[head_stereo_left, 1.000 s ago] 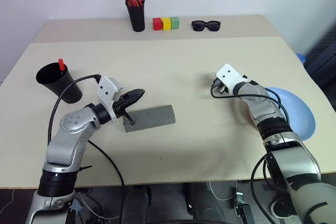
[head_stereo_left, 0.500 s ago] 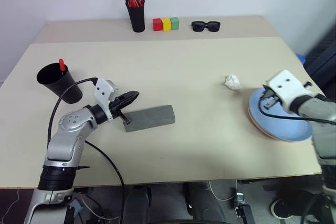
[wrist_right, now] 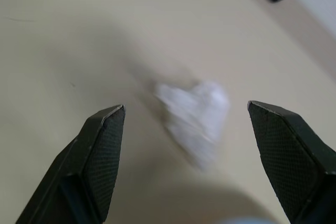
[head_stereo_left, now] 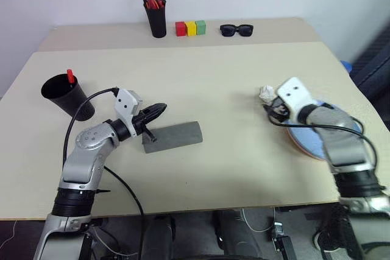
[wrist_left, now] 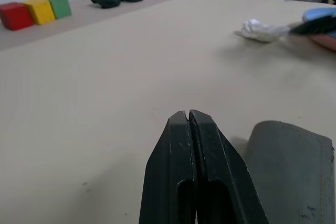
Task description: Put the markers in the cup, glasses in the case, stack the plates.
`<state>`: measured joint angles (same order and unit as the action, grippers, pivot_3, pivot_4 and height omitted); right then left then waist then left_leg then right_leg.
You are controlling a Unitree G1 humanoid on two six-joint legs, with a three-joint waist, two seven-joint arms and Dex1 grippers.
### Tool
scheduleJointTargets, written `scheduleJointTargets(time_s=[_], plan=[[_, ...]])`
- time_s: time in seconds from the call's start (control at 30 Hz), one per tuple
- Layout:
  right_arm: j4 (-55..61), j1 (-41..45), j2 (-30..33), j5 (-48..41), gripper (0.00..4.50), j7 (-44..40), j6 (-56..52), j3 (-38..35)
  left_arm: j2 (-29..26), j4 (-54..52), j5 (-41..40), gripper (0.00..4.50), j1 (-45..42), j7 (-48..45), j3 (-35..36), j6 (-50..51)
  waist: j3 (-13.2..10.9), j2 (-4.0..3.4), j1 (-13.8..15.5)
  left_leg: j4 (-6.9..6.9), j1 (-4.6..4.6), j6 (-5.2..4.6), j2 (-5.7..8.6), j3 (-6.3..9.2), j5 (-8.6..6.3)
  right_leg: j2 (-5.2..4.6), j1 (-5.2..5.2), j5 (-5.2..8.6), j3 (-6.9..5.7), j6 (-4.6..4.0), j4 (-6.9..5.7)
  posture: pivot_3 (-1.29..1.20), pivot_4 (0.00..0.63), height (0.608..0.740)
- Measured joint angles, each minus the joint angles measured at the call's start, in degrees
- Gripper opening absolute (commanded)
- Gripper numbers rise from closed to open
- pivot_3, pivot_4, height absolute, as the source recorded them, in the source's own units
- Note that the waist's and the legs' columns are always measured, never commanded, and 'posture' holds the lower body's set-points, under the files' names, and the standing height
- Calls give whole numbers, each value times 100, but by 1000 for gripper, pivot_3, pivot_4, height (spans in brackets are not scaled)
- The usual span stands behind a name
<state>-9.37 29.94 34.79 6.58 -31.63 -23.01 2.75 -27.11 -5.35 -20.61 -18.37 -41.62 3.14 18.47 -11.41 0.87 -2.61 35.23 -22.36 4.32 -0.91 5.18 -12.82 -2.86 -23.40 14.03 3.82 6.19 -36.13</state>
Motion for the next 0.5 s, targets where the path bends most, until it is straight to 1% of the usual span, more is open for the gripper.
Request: scheduleJointTargets(time_s=[0.07,0.1,0.17,0.2,0.23,0.27,0.3,0.4,0.5], plan=[[-817,355,-179,179,3249,271,224,204,-1,-128,-3,0,58,63,3,27,0,0,11,-1,-4,0,0,0,0,-1,-2,0,0,0,1,0,150,740],[-1188,508,-237,252,2874,406,363,274,-4,-205,-5,0,107,90,9,51,0,0,14,-1,-4,0,1,-1,0,-2,-2,0,0,0,2,0,150,740],[-1817,833,-267,457,1925,656,675,427,-16,-438,-20,0,281,190,50,142,0,0,7,-1,-5,0,1,-3,0,-2,-3,0,3,1,3,0,150,740],[-2033,913,-252,540,1345,744,766,441,-31,-540,-42,0,374,228,81,184,0,0,14,-2,-4,0,1,-3,0,-2,-3,0,3,1,2,0,150,740],[-2194,951,-241,608,894,798,868,458,-63,-661,-74,0,483,270,143,252,0,0,14,-3,-4,0,1,-3,0,-2,-3,0,3,2,2,0,150,740],[-2295,955,-237,627,269,816,959,477,-101,-755,-112,0,581,311,222,291,0,0,7,-5,-4,-1,1,-3,0,-1,-4,0,3,3,1,0,150,740],[-2353,953,-236,643,19,818,1049,492,-130,-847,-129,0,664,346,291,344,0,0,4,-7,-3,-1,1,-3,0,-1,-5,0,3,3,1,0,150,740],[-2335,948,-199,740,19,821,1180,532,-188,-1021,-140,0,851,425,357,401,-1,0,2,-5,-3,-1,1,-4,-1,-1,-4,1,4,3,1,0,150,740],[-1724,657,67,840,19,831,1105,510,-190,-1139,-200,0,1046,477,439,487,-1,-1,16,-6,-5,-1,1,-5,0,-1,-6,2,7,4,1,0,150,740]])
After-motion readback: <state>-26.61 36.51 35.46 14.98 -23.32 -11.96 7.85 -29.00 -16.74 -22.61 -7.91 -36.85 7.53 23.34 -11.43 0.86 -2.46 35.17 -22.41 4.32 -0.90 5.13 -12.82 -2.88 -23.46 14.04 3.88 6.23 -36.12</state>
